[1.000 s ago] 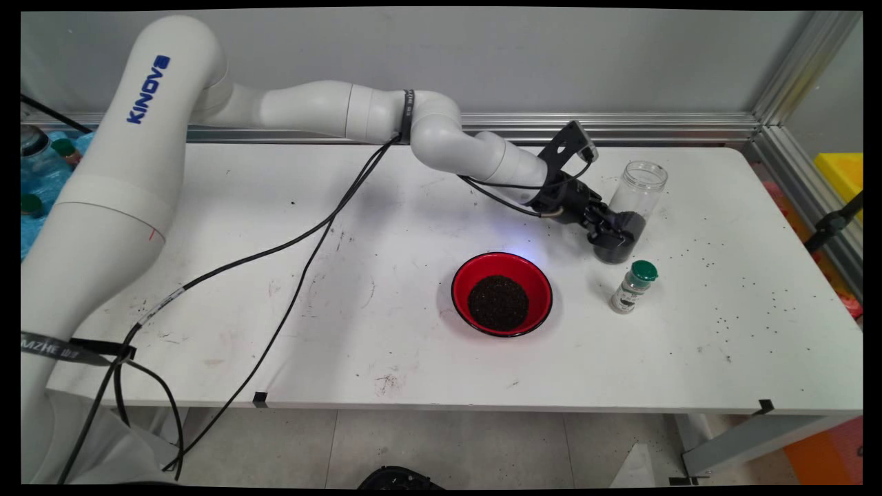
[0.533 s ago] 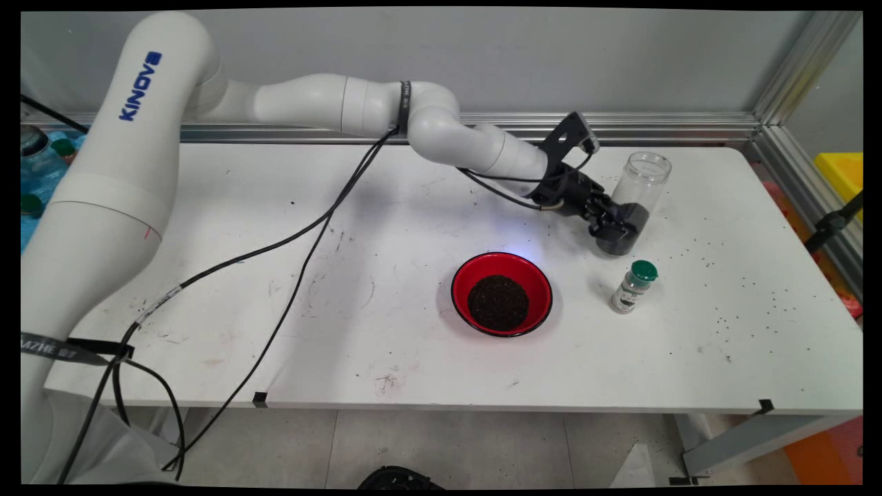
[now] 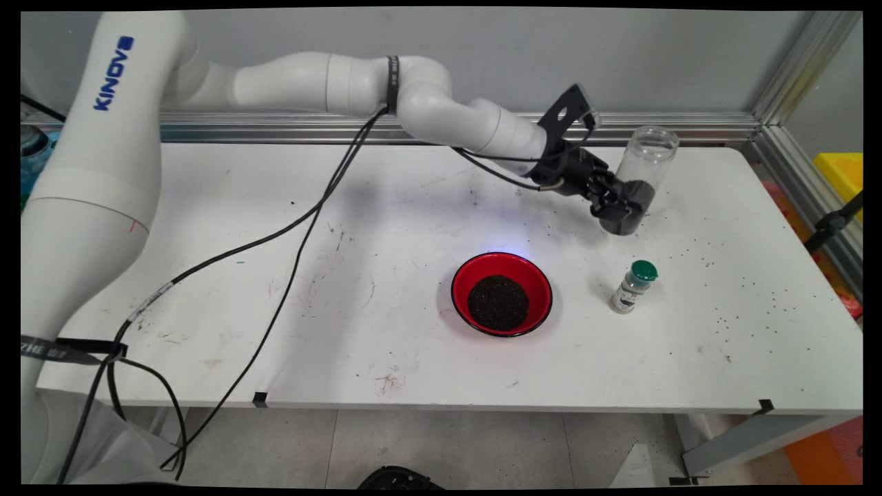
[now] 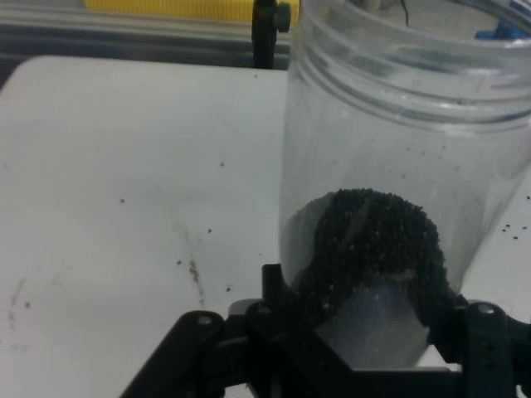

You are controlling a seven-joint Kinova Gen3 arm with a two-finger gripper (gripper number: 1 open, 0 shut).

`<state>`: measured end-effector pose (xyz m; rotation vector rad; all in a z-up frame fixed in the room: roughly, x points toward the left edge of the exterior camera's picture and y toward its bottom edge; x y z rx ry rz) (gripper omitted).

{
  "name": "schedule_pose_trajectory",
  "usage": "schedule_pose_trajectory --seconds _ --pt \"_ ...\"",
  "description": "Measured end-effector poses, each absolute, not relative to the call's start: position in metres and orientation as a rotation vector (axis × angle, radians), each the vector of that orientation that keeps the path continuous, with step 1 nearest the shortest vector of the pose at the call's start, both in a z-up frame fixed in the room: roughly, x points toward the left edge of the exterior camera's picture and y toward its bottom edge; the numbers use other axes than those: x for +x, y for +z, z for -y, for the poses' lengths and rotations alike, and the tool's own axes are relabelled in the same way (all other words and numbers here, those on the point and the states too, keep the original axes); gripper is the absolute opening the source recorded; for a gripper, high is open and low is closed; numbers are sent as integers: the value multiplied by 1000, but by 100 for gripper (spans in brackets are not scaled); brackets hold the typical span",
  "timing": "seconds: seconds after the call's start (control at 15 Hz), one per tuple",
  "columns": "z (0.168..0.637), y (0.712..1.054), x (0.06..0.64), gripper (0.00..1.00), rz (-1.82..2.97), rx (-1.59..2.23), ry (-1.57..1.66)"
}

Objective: Pour the black seasoning powder in the red bowl

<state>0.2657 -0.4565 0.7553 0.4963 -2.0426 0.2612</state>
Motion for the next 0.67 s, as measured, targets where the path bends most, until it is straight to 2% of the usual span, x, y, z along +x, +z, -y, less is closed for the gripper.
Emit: schedule_pose_trajectory --seconds 0.67 --pt "430 807 297 0 2059 423 312"
